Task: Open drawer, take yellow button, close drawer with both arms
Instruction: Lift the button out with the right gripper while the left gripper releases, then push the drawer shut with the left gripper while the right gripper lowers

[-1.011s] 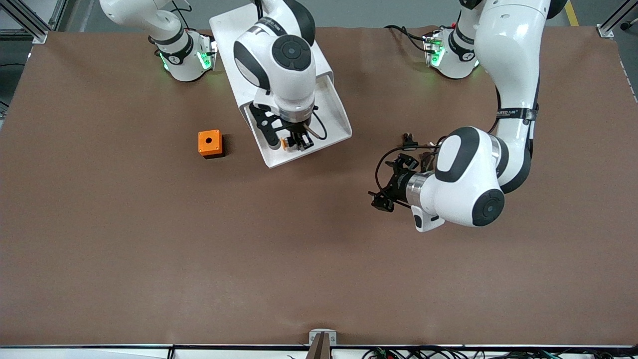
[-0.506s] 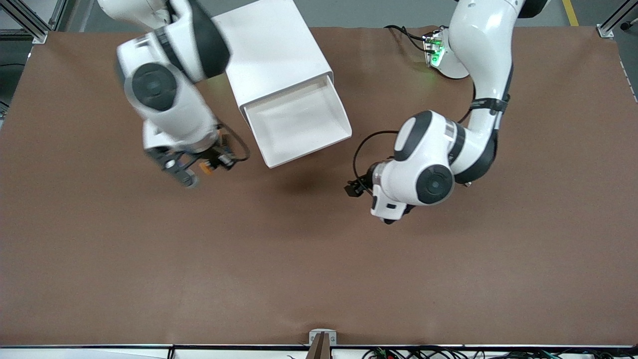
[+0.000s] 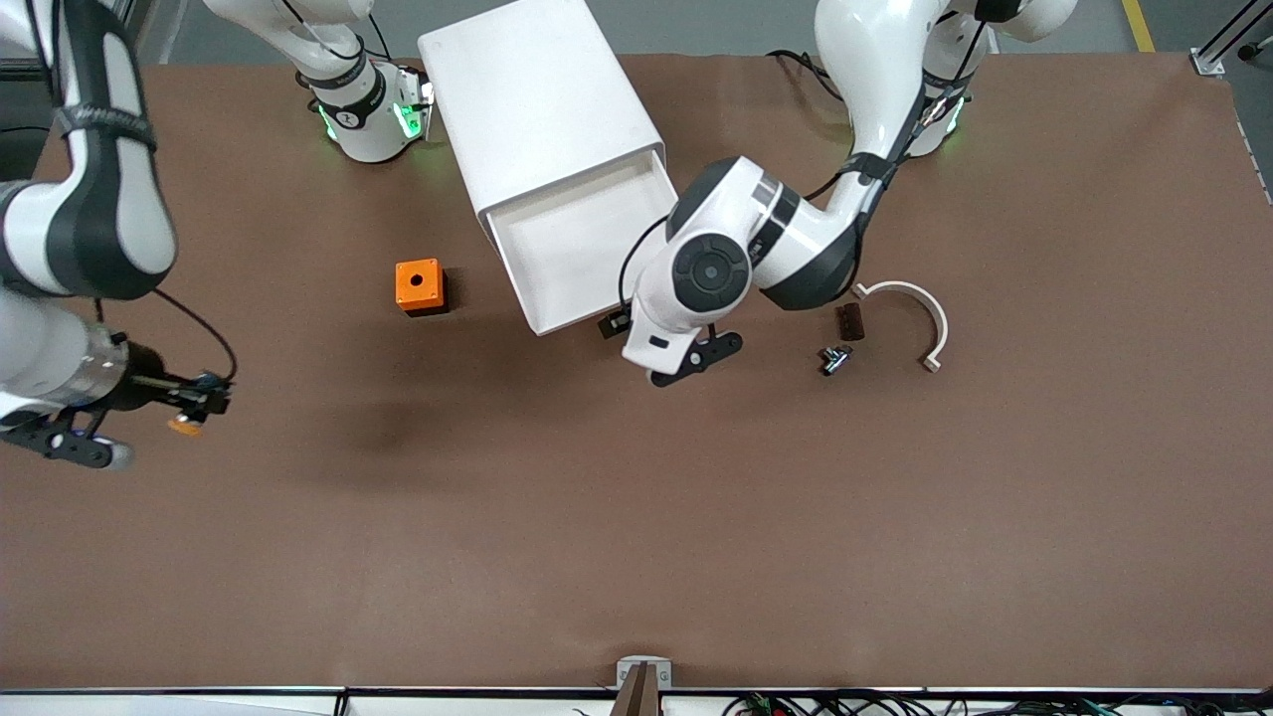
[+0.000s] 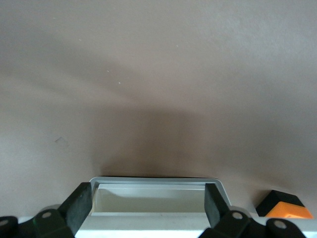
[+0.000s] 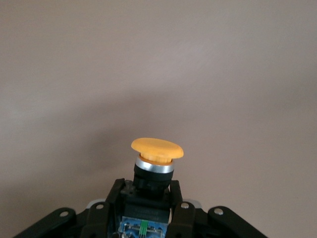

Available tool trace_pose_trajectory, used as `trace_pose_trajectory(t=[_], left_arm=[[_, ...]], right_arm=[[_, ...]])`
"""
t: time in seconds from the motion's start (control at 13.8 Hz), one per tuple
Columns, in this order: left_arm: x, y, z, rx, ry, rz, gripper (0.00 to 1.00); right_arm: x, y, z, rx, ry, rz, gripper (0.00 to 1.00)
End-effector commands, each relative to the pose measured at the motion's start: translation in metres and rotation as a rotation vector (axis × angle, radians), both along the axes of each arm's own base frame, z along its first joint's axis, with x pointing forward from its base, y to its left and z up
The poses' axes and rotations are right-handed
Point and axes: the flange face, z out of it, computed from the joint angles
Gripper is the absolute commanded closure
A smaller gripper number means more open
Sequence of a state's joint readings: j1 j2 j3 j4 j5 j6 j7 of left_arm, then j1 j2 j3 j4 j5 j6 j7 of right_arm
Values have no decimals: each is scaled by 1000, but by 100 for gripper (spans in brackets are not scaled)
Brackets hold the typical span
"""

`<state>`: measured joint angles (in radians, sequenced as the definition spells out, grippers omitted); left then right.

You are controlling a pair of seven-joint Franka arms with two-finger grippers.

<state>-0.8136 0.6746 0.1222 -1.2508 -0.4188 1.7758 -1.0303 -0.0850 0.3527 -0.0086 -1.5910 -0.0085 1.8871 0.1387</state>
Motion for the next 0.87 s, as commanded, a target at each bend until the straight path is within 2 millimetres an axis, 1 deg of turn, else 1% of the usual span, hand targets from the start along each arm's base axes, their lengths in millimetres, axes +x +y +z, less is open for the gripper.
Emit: trace_pose_trajectory(t=[0.0,0.07,0.22,0.29,0.51,0.79], left_arm=[[-16,-11,-9,21,-21,-9,0],[-23,-17,-9,25,-18,-5,0],[-41,-32,-8,40,-8,1,0],[-50,-39,-8,46,-3,0,0],[-82,-62,-12,63,9,-19,0],[-113,-86,-15,78,25,-19,0]], right_arm=[[12,-36,-38,-28,-24,110,100],[15,-54,-57,-28,-30,129,100],[14,-80,-97,-30,-58,189,100],[11,-90,-116,-32,-70,211,100],[10,-106,-164,-34,-90,242,100],[12,-108,-200,-36,-114,243,100]])
